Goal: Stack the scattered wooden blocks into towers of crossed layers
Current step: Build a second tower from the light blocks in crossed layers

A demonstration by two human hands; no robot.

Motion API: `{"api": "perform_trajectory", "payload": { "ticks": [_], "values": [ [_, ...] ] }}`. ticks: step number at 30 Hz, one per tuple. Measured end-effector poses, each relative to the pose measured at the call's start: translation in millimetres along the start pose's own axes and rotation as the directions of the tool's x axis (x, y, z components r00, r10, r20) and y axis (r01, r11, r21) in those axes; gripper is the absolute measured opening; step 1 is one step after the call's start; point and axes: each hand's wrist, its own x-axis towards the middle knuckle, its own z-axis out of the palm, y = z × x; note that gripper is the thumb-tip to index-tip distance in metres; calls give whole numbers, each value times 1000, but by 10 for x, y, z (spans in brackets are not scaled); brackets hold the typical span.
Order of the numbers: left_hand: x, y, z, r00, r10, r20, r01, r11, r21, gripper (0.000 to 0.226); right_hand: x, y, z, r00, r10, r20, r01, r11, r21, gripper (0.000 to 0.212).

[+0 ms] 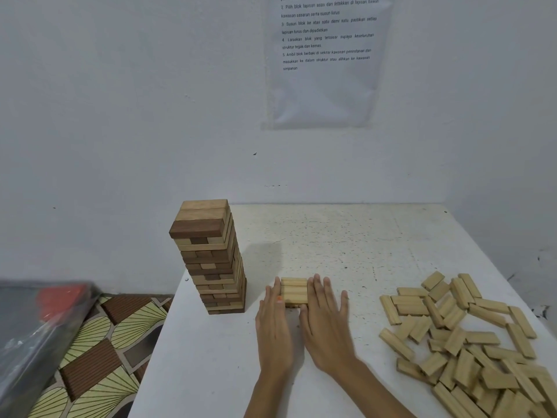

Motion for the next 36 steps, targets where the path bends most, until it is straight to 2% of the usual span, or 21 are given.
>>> {"api": "perform_trajectory", "payload": {
  "ticks": [2,6,8,10,15,18,20,21,23,24,26,31,36],
  "values": [
    [1,-50,24,999,44,-25,-42,997,69,48,7,10,19,1000,-2,-12,2,1000,-11,67],
    [-6,-56,19,999,34,-30,-32,998,54,42,19,26,52,1000,-9,-28,8,1000,-18,64],
    [3,-98,35,994,97,-53,-90,988,129,59,19,25,53,999,-1,-39,1,1000,-15,64],
    [13,-150,59,995,84,-48,-75,982,171,68,7,20,37,1000,11,-23,-11,1000,5,65],
    [-15,-1,6,999,18,-29,-16,999,49,39,-10,18,22,1000,2,-10,-1,998,69,65],
    [-28,112,-42,999,-39,5,39,998,-54,39,-17,39,-5,999,-44,-4,44,985,164,70],
    [-42,135,-50,1000,-28,-3,28,998,-52,40,-25,81,-11,995,-56,-82,79,949,306,77],
    [-52,153,-45,999,-38,-15,37,996,-82,43,-40,107,-25,997,-38,-71,63,917,395,75],
    [-69,226,-55,998,-28,-54,21,992,-123,50,-85,129,-126,998,10,-63,28,821,570,57],
    [-89,270,-62,997,15,-81,-23,994,-105,52,-130,134,-196,997,43,-63,9,757,653,44],
    [-150,355,-62,988,112,-107,-120,990,-73,51,-231,149,-328,992,92,-84,5,641,767,33],
    [-402,664,98,982,182,-46,-187,970,-156,39,-477,361,-667,956,203,-214,68,554,829,27],
    [-640,958,398,962,257,95,-242,958,-152,32,-699,722,-936,889,357,-286,70,512,856,22]
  ]
}}
